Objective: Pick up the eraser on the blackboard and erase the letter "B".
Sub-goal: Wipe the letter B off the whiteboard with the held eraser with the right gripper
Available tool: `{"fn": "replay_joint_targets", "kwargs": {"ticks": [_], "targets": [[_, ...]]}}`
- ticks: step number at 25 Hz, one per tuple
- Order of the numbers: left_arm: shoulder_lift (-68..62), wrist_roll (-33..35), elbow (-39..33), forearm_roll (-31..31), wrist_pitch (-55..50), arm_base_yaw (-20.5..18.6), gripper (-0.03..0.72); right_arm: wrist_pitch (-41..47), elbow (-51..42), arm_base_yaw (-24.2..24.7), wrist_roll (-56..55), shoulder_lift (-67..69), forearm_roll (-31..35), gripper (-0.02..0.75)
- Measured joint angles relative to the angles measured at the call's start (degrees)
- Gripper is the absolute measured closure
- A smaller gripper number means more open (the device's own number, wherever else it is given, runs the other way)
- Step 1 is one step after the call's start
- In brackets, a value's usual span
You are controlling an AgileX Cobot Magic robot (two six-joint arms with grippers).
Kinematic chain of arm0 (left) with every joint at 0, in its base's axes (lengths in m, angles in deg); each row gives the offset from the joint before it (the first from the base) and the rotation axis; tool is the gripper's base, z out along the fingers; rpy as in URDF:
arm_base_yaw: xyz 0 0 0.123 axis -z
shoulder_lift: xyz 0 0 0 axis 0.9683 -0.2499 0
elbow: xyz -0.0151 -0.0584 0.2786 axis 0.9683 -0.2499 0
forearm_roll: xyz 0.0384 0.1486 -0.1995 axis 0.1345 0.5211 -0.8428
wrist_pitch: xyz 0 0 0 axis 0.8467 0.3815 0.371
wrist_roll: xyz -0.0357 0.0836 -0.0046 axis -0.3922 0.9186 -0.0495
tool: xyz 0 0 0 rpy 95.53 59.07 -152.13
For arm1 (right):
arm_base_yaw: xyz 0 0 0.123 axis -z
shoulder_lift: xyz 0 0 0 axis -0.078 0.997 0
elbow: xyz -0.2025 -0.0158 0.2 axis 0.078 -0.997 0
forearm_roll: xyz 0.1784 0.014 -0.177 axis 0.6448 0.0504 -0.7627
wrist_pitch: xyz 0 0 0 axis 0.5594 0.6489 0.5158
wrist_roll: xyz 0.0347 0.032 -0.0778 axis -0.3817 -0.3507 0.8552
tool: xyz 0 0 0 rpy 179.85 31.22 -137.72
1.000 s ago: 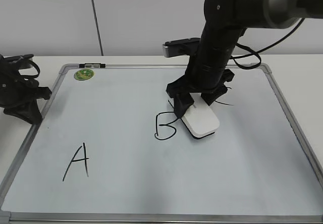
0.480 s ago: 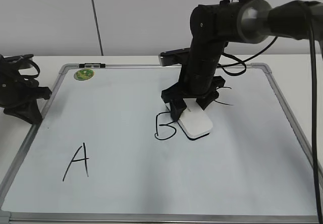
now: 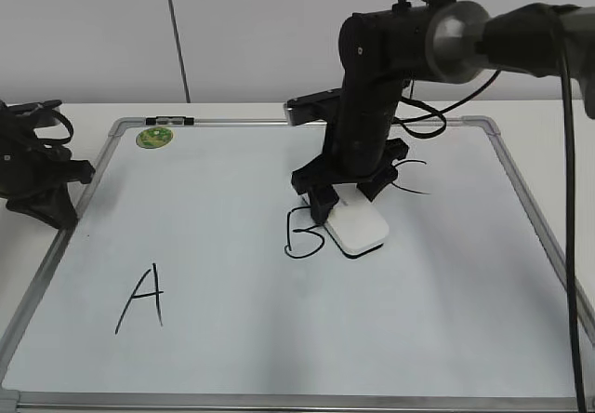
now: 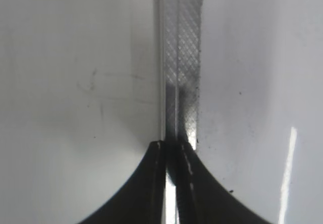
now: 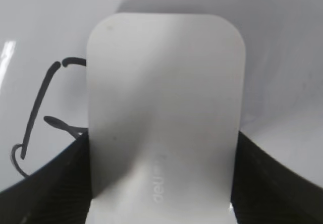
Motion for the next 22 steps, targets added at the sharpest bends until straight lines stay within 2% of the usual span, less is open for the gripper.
{"fn": "replay_joint_targets", "kwargs": {"ticks": [16,22], "targets": [[0.0,0.1,0.0,-0.3,0.0,0.0,0.679,-1.9,0.3,-10.0,0.0,0.5,2.5,0.183],[0.0,0.1,0.0,-0.3,0.0,0.0,0.679,-2.5,0.3,-11.2,0.8,0.5,2.7,0.183]]}}
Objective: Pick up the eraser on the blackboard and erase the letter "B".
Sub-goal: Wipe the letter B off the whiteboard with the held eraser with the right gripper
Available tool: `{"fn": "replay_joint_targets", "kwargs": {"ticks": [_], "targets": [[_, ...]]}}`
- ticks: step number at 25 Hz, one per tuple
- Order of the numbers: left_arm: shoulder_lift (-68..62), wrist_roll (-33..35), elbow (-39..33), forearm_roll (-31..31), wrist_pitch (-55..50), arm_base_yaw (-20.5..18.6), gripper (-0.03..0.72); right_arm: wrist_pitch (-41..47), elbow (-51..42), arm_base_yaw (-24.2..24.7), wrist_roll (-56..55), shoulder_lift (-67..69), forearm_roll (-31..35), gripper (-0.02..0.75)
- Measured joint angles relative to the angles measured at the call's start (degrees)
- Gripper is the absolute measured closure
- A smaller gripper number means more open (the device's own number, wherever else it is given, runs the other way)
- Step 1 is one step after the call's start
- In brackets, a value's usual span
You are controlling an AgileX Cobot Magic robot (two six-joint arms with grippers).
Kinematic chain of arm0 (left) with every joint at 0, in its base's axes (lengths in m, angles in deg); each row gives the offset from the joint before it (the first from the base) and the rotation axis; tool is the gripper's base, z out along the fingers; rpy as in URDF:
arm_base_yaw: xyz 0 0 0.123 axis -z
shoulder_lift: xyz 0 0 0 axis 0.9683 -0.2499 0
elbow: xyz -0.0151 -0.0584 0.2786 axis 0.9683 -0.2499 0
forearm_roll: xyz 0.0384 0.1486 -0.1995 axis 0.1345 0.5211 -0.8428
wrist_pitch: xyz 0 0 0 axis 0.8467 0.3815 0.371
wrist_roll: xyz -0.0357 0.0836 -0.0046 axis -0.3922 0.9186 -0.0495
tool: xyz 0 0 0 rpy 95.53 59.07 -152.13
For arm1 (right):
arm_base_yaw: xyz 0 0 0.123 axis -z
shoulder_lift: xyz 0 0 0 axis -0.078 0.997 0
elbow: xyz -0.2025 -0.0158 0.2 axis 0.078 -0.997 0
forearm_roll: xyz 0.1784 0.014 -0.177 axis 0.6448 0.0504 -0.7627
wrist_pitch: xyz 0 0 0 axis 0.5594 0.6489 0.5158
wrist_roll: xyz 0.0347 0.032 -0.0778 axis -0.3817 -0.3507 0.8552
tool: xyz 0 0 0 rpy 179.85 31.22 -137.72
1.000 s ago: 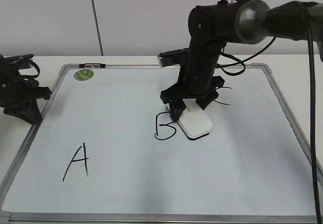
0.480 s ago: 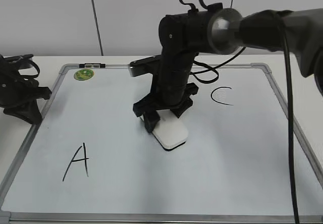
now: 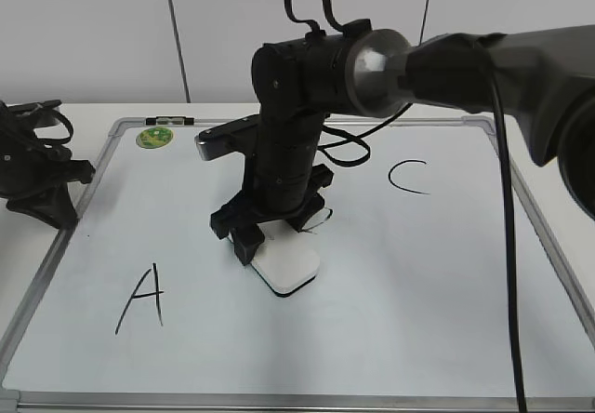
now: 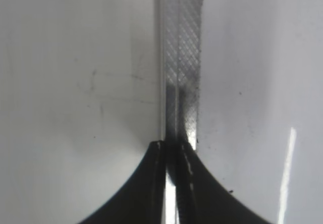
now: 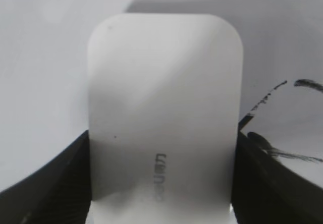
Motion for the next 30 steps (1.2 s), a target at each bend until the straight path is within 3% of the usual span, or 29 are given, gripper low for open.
{"fn": "replay_joint_targets", "kwargs": {"ticks": [18,30], "targets": [[0.0,0.1,0.0,-0.4,0.0,0.0,0.679,1.0,0.1,0.4,-5.4,0.0,-4.0,0.183],[-0.1,0.1,0.0,-1.3,0.0,0.0,0.679,3.3,0.2,6.8,-6.7,0.0,-3.8,0.183]]}}
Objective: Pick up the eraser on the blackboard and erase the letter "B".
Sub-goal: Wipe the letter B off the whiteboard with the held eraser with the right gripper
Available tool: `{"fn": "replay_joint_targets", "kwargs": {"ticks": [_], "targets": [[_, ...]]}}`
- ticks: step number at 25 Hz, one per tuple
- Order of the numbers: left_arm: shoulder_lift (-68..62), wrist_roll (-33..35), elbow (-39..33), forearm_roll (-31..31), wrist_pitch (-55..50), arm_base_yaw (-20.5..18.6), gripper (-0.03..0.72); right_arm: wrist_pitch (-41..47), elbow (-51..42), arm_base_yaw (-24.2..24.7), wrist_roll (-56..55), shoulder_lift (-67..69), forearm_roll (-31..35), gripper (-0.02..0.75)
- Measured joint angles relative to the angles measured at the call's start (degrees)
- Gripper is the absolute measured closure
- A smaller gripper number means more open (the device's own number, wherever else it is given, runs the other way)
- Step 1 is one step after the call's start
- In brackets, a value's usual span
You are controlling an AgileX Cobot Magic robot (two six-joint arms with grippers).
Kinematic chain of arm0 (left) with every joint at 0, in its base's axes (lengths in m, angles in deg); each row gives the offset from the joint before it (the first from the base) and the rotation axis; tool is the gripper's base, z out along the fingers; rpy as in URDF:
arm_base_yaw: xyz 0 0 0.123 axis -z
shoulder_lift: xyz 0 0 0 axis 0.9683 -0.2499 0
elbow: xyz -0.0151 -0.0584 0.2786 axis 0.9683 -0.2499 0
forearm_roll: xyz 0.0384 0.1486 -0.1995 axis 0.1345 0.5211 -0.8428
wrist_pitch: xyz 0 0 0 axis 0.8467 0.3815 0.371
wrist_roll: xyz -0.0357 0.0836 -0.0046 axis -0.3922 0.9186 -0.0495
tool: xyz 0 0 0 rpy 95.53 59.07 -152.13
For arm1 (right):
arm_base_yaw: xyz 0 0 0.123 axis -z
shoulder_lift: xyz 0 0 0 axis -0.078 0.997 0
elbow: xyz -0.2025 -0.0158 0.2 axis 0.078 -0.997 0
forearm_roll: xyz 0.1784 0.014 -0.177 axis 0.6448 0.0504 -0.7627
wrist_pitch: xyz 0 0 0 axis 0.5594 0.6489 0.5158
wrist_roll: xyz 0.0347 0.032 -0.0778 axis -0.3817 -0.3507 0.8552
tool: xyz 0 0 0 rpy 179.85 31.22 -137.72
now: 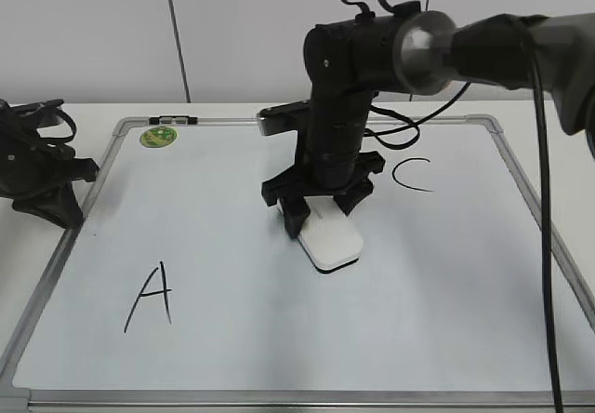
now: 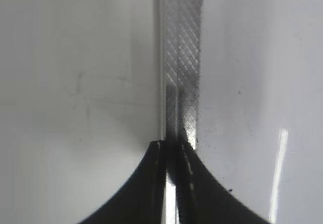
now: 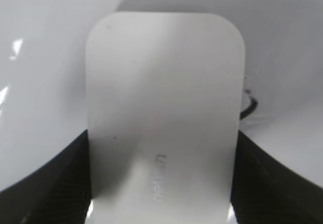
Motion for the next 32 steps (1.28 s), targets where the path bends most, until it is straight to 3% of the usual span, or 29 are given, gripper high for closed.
{"fn": "replay_joint_targets", "kwargs": {"ticks": [7,14,20,32], "targets": [[-0.1,0.0,0.0,-0.2,0.0,0.0,0.679,1.4,0.0,4.6,-0.1,0.0,-0.6,0.183],[-0.1,0.0,0.0,-0.3,0.0,0.0,0.679,2.1,0.1,5.1,-1.4,-0.2,-3.2,0.183],[-0.1,0.0,0.0,-0.2,0.0,0.0,0.679,2.4,0.1,5.2,3.8,-0.2,1.7,0.183],[-0.1,0.0,0.0,0.0,-0.1,0.0,0.679,2.5,0.0,-3.4,8.6,-0.2,6.9,0.183]]}}
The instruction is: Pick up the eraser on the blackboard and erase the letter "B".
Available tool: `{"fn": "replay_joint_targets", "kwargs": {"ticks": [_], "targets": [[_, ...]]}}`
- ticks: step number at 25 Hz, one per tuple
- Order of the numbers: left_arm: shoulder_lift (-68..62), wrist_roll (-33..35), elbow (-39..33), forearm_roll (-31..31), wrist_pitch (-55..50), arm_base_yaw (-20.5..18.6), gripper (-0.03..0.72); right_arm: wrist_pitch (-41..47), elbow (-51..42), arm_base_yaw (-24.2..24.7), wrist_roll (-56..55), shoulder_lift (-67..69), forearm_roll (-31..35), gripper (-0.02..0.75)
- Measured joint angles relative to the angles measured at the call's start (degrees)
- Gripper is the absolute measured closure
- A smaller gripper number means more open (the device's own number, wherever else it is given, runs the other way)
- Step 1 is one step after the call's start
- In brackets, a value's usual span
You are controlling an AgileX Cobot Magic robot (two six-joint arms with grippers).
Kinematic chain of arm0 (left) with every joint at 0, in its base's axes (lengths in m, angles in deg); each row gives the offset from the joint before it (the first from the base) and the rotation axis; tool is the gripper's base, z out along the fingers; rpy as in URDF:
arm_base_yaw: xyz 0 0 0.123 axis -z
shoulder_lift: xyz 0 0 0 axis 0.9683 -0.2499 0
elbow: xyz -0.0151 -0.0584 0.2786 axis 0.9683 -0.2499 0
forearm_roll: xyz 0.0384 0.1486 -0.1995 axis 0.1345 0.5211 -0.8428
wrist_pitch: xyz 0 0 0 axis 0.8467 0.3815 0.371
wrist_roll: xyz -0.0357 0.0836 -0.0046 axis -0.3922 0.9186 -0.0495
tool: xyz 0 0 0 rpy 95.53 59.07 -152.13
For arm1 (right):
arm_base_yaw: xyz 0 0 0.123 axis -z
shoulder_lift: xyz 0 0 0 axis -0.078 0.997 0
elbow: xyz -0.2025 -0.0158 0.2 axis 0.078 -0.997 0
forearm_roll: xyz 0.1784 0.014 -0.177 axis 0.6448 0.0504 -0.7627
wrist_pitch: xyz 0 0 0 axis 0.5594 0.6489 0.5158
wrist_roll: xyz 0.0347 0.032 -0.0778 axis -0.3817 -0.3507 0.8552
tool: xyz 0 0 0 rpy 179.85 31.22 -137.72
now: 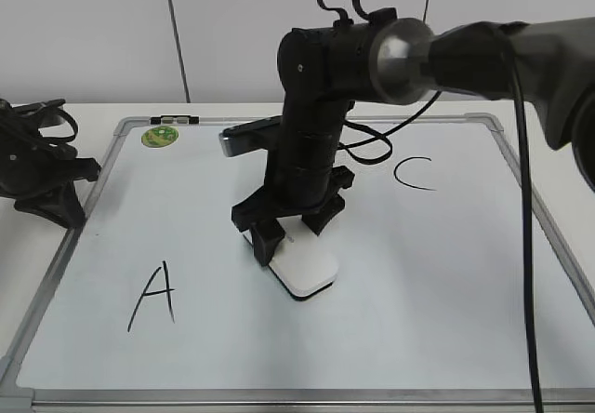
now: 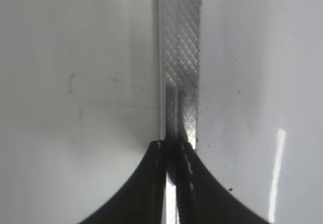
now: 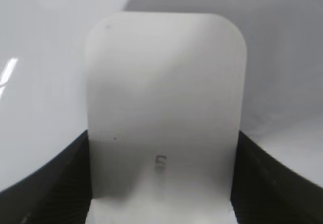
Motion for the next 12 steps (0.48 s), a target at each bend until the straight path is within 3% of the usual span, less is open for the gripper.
{"fn": "replay_joint_targets", "kwargs": {"ticks": [7,12], "targets": [[0.0,0.0,0.0,0.5,0.0,0.0,0.679,0.2,1.0,-1.0,1.1,-0.1,1.0,0.183],[0.0,0.0,0.0,0.5,0.0,0.0,0.679,2.1,2.0,-1.0,0.2,-5.0,-5.0,0.183]]}}
